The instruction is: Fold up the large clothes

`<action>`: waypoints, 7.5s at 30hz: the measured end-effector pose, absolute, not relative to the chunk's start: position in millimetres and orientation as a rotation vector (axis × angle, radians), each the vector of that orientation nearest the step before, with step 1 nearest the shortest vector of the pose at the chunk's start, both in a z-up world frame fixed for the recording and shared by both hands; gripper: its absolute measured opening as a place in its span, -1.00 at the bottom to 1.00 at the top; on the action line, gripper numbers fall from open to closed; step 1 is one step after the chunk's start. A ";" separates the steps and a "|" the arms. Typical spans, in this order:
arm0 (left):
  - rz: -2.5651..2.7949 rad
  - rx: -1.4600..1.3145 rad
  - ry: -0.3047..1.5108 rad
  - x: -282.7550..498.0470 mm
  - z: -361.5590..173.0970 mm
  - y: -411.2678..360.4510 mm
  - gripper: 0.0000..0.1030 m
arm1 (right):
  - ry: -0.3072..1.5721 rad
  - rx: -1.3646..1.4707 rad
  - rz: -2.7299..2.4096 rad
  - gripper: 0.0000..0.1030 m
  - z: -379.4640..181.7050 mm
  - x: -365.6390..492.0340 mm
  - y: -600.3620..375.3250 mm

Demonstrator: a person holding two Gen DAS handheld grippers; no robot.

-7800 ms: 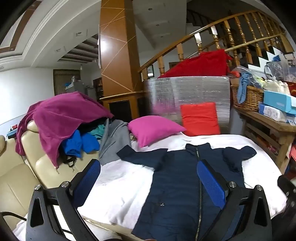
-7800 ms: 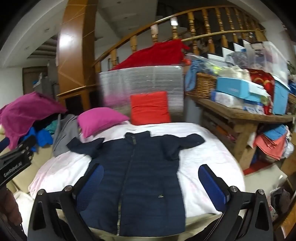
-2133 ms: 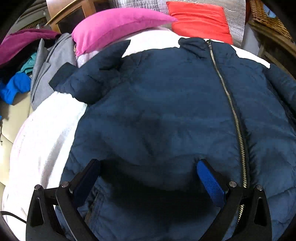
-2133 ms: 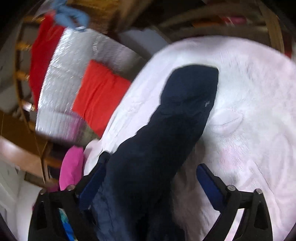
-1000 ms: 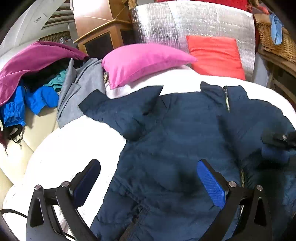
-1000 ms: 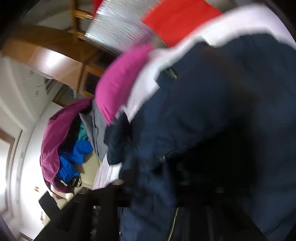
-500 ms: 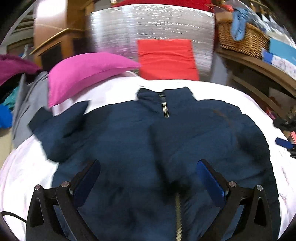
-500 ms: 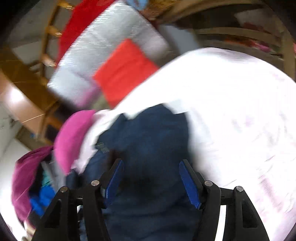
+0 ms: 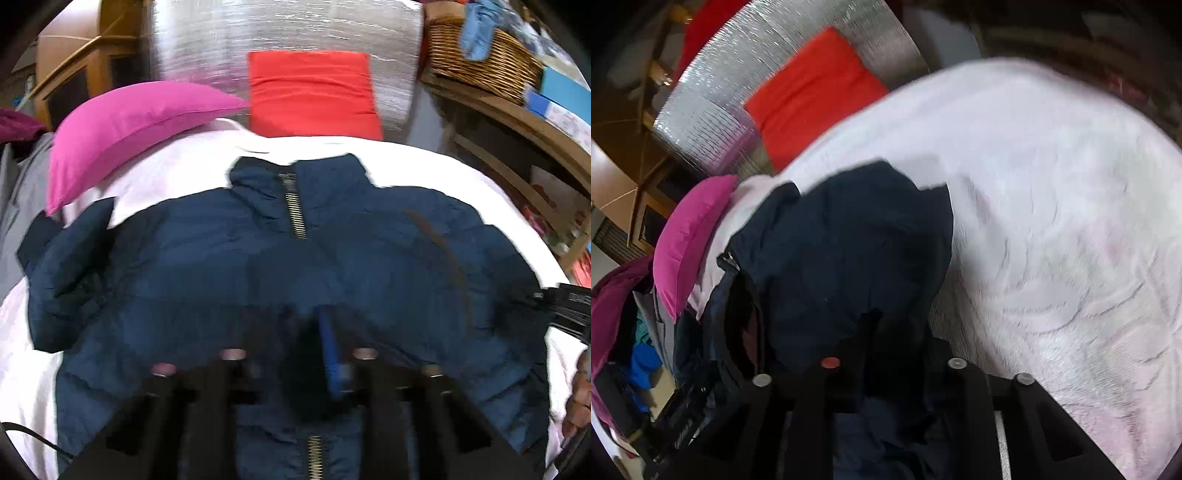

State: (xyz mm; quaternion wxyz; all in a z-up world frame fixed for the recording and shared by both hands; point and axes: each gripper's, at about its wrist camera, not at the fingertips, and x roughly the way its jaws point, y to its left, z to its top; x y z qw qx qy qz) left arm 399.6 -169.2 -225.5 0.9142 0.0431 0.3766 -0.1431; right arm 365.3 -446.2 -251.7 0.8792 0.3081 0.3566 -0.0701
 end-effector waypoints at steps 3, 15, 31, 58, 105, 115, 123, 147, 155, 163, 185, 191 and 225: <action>-0.228 0.005 0.776 403.3 -214.5 -136.5 -0.75 | 0.683 0.614 -0.158 -0.61 -240.8 358.0 -439.4; -0.492 -0.007 0.705 364.5 -200.8 -178.3 0.97 | 0.704 0.711 -0.166 -0.55 -247.7 354.7 -443.0; -0.479 -0.071 0.757 389.9 -223.3 -175.7 -0.46 | 0.710 0.674 -0.174 -0.58 -249.2 355.3 -442.9; -0.203 -0.312 0.756 410.1 -203.9 23.6 0.25 | 0.687 0.681 -0.228 -0.37 -244.3 354.9 -446.5; 0.168 -0.091 0.602 409.5 -183.0 50.0 0.76 | 0.733 0.362 0.018 -0.30 -236.2 374.1 -325.4; 0.195 -0.075 0.622 416.4 -187.8 48.5 0.76 | 0.769 0.372 -0.033 -0.28 -245.6 379.8 -331.0; 0.182 -0.110 0.666 423.7 -195.1 55.2 0.76 | 0.783 0.367 -0.038 -0.28 -250.2 383.5 -330.8; -0.059 -0.534 0.863 438.8 -226.2 64.9 0.76 | 0.632 0.828 -0.150 0.31 -246.9 326.4 -493.1; 0.087 -0.581 0.871 437.1 -236.4 97.0 0.76 | 0.783 0.657 -0.046 -0.46 -266.8 366.8 -450.7; 0.063 -0.651 0.856 451.8 -245.2 115.5 0.76 | 0.659 0.402 -0.161 -0.65 -232.9 358.0 -414.0; -0.075 -0.652 0.699 474.7 -225.5 80.1 -0.78 | 0.551 0.544 -0.262 0.16 -208.4 319.2 -444.1; -0.051 -0.318 0.647 452.1 -195.0 -0.1 -0.83 | 0.532 0.554 -0.253 0.17 -204.3 319.7 -440.0; -0.073 0.131 0.583 295.0 -205.3 -104.3 0.20 | 0.751 0.329 0.007 0.17 -221.2 310.5 -321.9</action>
